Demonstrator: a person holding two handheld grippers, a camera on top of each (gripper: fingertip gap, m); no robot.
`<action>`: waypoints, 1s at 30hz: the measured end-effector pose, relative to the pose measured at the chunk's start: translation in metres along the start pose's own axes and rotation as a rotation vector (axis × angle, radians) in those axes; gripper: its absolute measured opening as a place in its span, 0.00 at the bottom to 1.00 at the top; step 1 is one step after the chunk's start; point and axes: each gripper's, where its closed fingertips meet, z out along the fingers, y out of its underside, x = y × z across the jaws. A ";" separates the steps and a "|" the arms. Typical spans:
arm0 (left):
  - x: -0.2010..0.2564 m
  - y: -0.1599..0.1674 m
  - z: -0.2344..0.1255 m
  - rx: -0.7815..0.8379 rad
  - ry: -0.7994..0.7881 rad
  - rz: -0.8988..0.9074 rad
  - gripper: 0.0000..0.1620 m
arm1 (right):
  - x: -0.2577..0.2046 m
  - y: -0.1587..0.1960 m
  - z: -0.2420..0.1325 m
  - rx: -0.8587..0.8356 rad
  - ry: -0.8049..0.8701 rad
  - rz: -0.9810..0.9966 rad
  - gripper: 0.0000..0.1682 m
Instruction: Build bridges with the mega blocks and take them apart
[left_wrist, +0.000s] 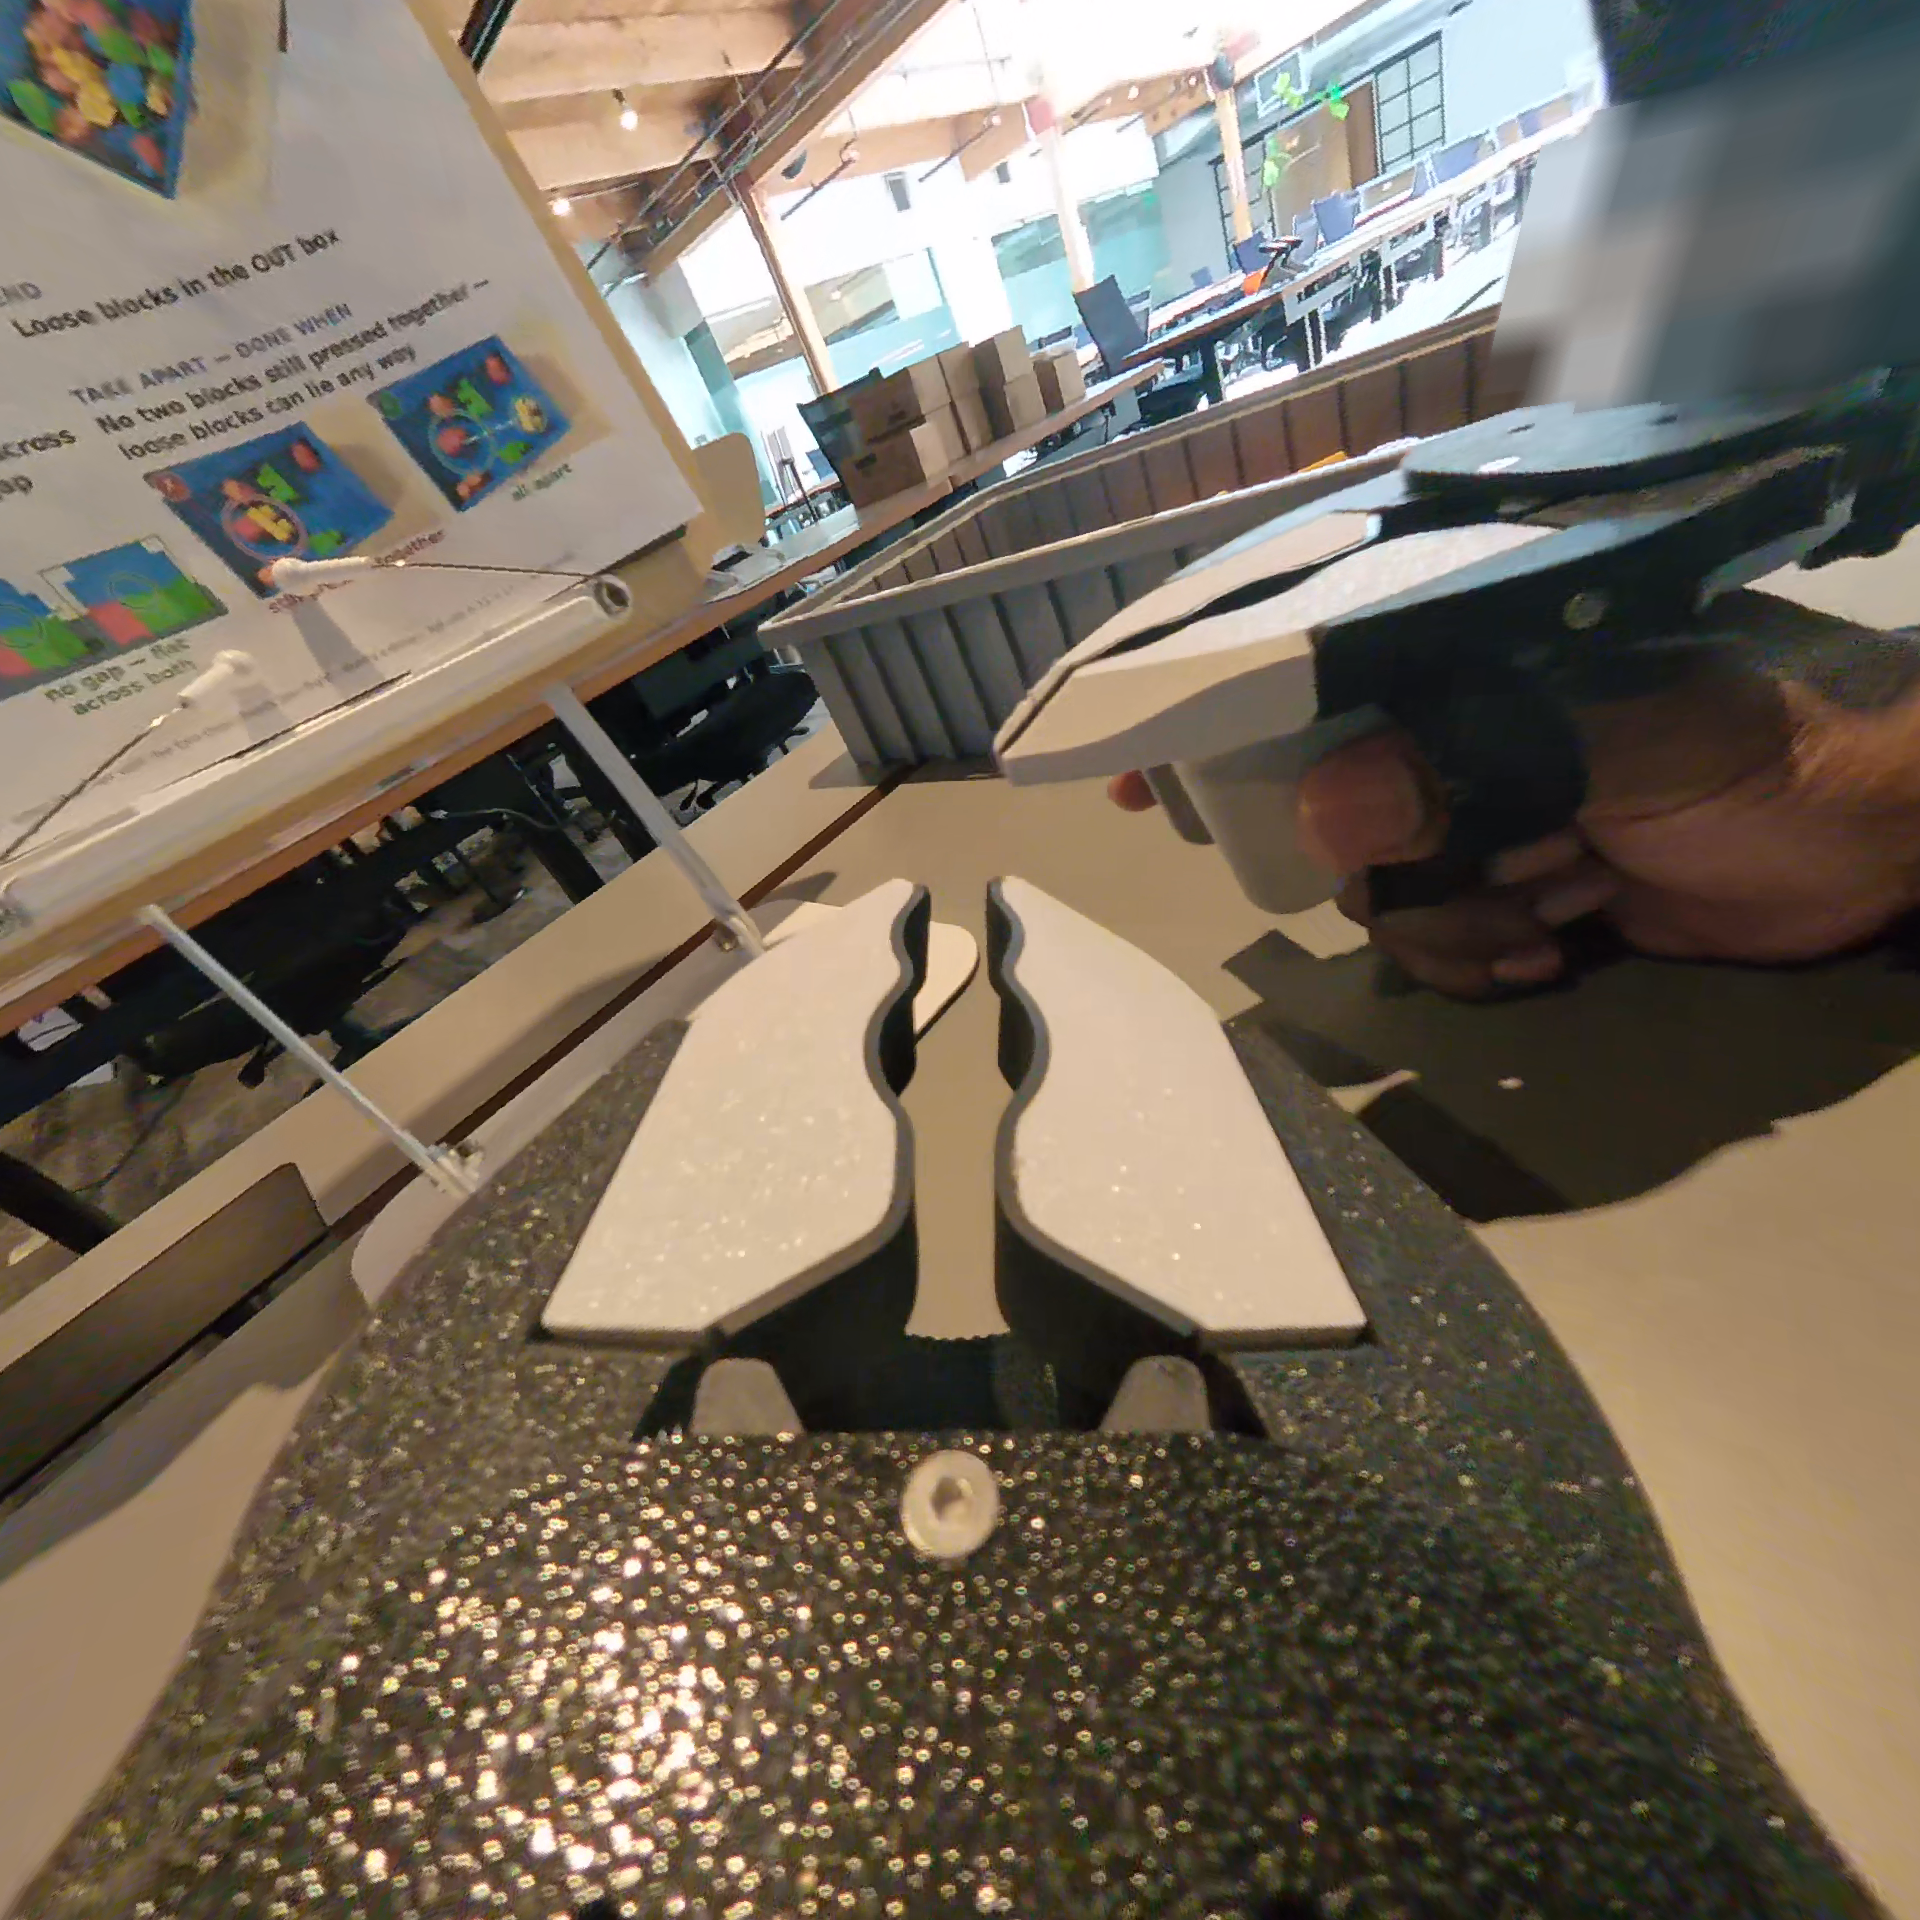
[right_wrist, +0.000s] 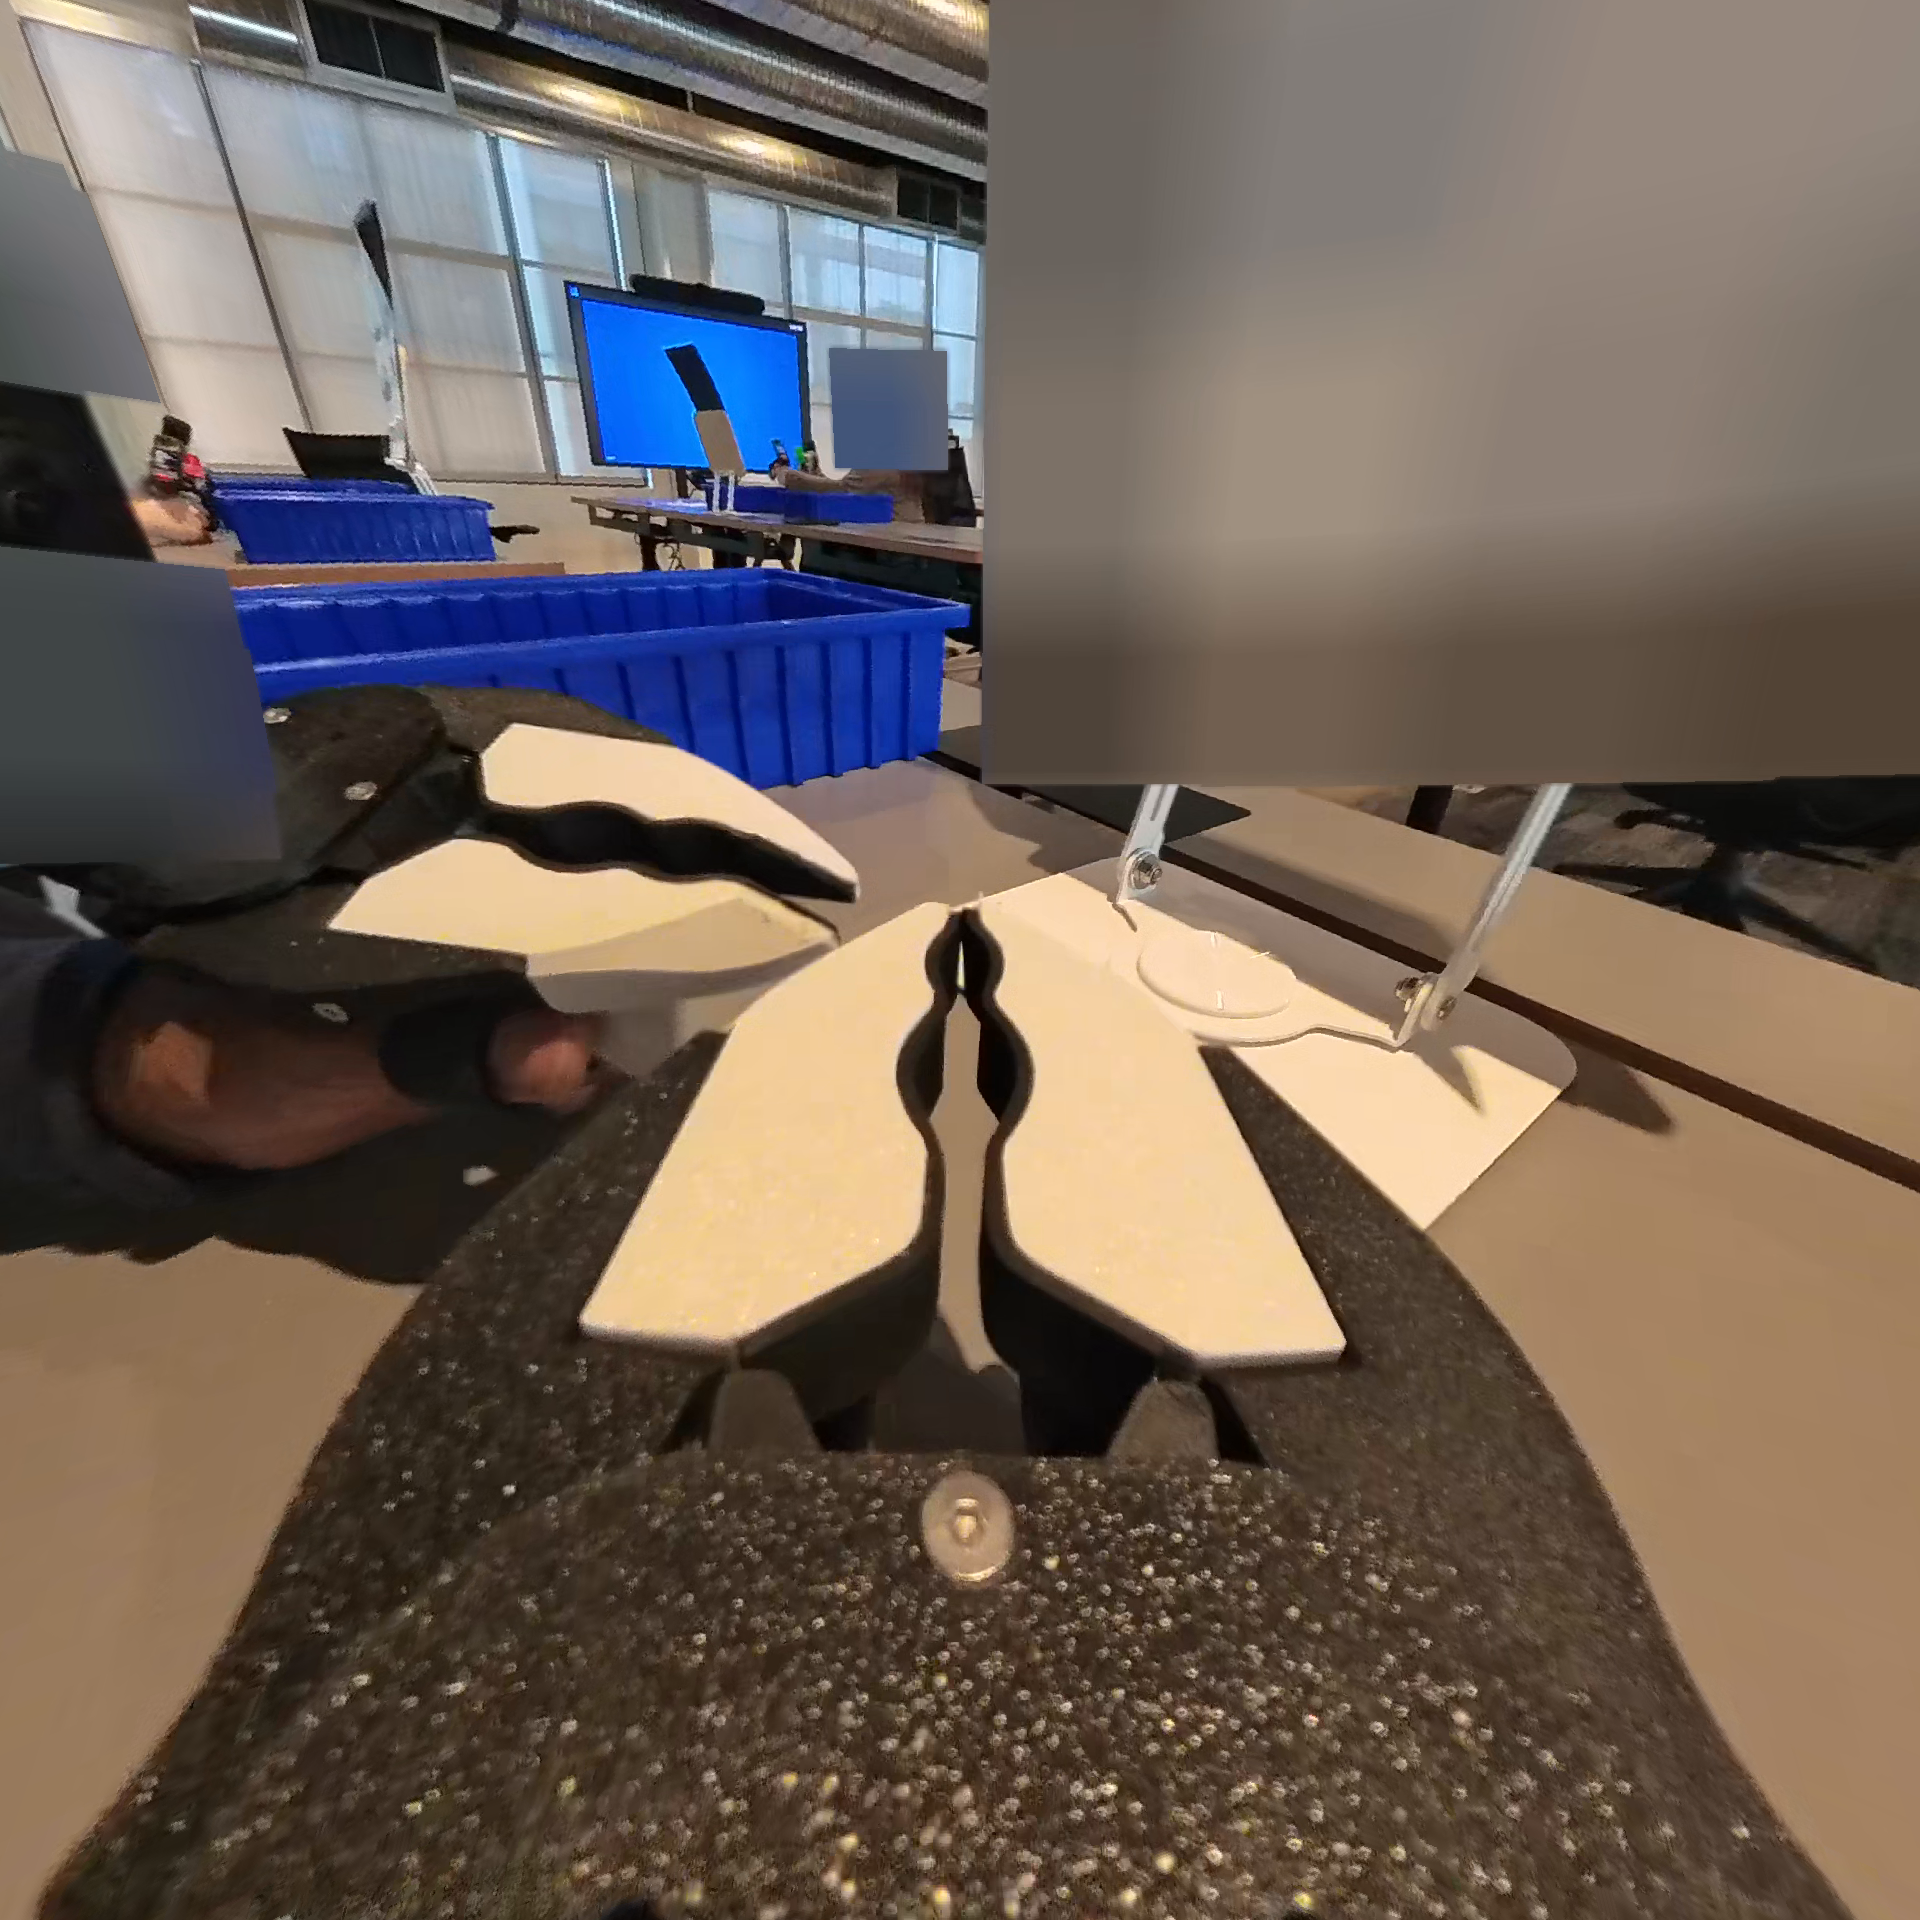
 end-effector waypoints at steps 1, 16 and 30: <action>-0.003 0.001 -0.001 -0.005 -0.006 -0.011 0.06 | 0.001 0.000 0.000 0.000 0.011 -0.009 0.00; -0.069 0.019 -0.056 0.001 -0.096 -0.234 0.06 | 0.016 0.018 0.038 -0.138 0.155 -0.079 0.00; -0.059 0.019 -0.050 -0.025 -0.097 -0.078 0.07 | 0.000 0.015 0.038 -0.116 0.104 -0.176 0.00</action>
